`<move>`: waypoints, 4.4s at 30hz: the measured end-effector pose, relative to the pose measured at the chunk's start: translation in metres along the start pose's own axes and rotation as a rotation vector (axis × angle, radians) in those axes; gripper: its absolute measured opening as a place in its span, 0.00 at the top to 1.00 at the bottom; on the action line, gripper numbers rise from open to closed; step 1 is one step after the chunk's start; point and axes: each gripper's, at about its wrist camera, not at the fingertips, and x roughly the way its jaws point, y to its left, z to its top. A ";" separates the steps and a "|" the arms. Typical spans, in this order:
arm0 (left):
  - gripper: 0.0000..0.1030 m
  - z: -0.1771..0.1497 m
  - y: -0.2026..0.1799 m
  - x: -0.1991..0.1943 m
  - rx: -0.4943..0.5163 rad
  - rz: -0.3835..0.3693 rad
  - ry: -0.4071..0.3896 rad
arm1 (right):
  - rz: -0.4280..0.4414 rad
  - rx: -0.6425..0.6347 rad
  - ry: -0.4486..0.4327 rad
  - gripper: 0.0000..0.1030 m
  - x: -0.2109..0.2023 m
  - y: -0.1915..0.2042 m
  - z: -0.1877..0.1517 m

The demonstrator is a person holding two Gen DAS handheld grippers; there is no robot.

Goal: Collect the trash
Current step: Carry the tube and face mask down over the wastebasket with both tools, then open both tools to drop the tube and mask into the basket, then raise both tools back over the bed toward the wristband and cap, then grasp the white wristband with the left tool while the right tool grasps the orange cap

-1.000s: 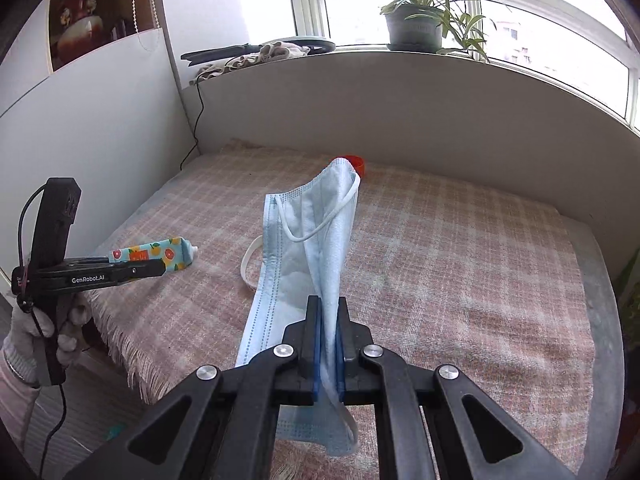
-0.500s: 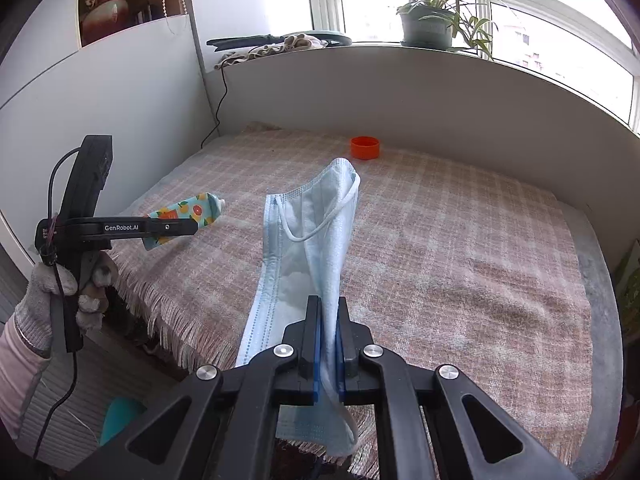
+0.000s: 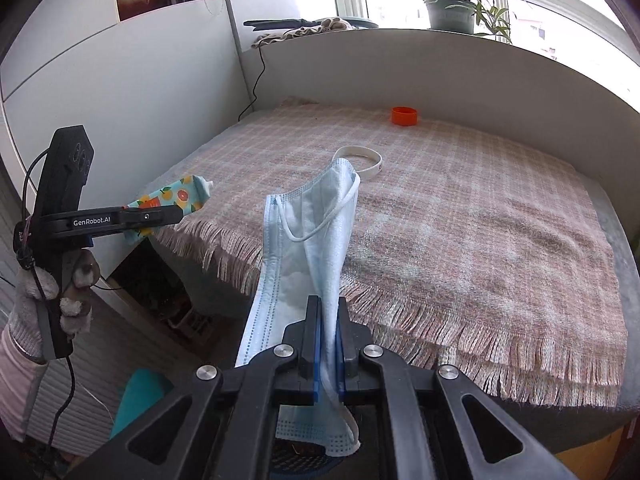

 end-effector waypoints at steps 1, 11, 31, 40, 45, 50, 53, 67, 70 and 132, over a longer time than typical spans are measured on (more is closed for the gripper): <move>0.96 -0.009 0.001 -0.002 -0.011 -0.003 -0.001 | 0.007 -0.001 0.002 0.97 0.000 0.004 -0.005; 0.96 -0.081 0.020 0.000 -0.093 -0.008 0.059 | 0.079 0.007 0.075 0.97 0.008 0.037 -0.059; 0.95 -0.168 0.028 0.109 -0.131 0.057 0.369 | 0.020 0.076 0.360 0.97 0.095 0.023 -0.150; 0.96 -0.192 0.021 0.140 -0.101 0.139 0.453 | 0.021 0.147 0.428 0.96 0.122 0.009 -0.173; 0.95 -0.197 0.019 0.144 -0.079 0.165 0.465 | 0.017 0.147 0.434 0.90 0.127 0.010 -0.171; 0.95 -0.196 0.017 0.148 -0.065 0.191 0.471 | 0.011 0.152 0.418 0.68 0.128 0.010 -0.171; 0.64 -0.196 0.015 0.149 -0.063 0.203 0.469 | 0.010 0.148 0.420 0.59 0.128 0.009 -0.169; 0.54 -0.183 -0.002 0.134 0.000 0.217 0.405 | -0.008 0.157 0.375 0.23 0.116 0.002 -0.160; 0.54 -0.175 -0.007 0.124 0.017 0.212 0.377 | -0.008 0.158 0.352 0.23 0.108 0.002 -0.153; 0.74 0.130 -0.106 0.188 0.193 0.088 0.153 | 0.082 0.275 -0.010 0.45 0.132 -0.157 0.205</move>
